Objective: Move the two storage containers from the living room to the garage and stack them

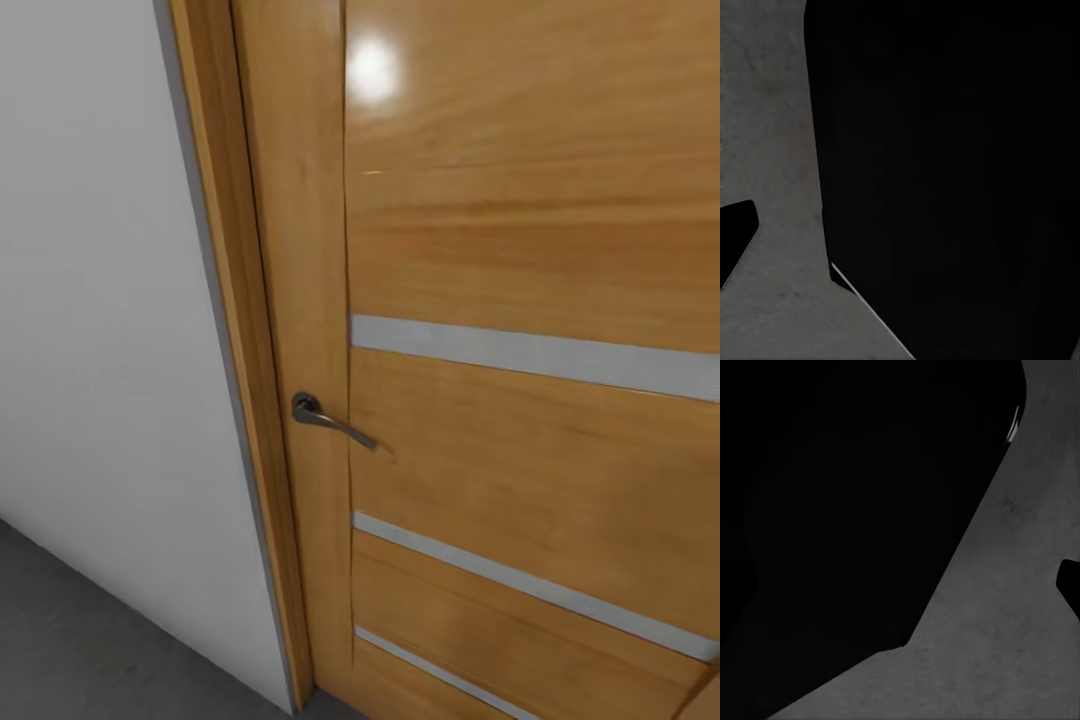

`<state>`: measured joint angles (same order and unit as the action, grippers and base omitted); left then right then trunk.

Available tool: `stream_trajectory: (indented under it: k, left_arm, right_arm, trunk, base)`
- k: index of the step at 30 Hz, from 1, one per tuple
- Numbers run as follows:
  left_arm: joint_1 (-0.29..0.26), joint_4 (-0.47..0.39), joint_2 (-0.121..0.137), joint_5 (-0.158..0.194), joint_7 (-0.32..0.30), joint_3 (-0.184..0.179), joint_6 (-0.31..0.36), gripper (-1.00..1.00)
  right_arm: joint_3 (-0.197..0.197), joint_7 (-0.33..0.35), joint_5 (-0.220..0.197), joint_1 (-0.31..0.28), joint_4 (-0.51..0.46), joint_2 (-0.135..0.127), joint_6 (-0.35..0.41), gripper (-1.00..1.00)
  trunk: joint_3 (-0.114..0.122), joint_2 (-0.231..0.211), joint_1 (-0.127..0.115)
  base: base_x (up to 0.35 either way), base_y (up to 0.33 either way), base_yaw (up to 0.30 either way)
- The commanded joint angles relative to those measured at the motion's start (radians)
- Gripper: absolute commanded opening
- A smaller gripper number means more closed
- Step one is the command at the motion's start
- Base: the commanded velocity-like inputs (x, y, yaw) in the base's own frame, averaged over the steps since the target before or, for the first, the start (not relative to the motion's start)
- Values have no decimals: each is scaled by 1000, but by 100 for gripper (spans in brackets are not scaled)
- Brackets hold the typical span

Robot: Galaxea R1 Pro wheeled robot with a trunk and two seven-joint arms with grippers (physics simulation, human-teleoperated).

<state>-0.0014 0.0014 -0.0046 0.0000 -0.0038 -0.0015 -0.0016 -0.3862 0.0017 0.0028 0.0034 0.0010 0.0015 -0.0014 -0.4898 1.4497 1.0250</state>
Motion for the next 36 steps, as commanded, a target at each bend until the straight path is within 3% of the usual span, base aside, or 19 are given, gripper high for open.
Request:
stream_trajectory:
  k: [1,20,36]
  left_arm:
    - [0,0,0,0,0,0,0,100]
    - [0,0,2,0,1,0,0,100]
    - [0,0,3,0,1,0,-1,100]
  right_arm:
    - [-3,0,0,0,0,0,0,100]
    - [-3,0,0,0,0,0,0,100]
    - [-3,-2,0,0,0,-1,2,100]
  trunk:
    - [0,0,0]
    - [10,0,0]
    - [12,0,0]
  base:
    - [12,0,-220]
    - [2,0,-218]
    - [182,154,-33]
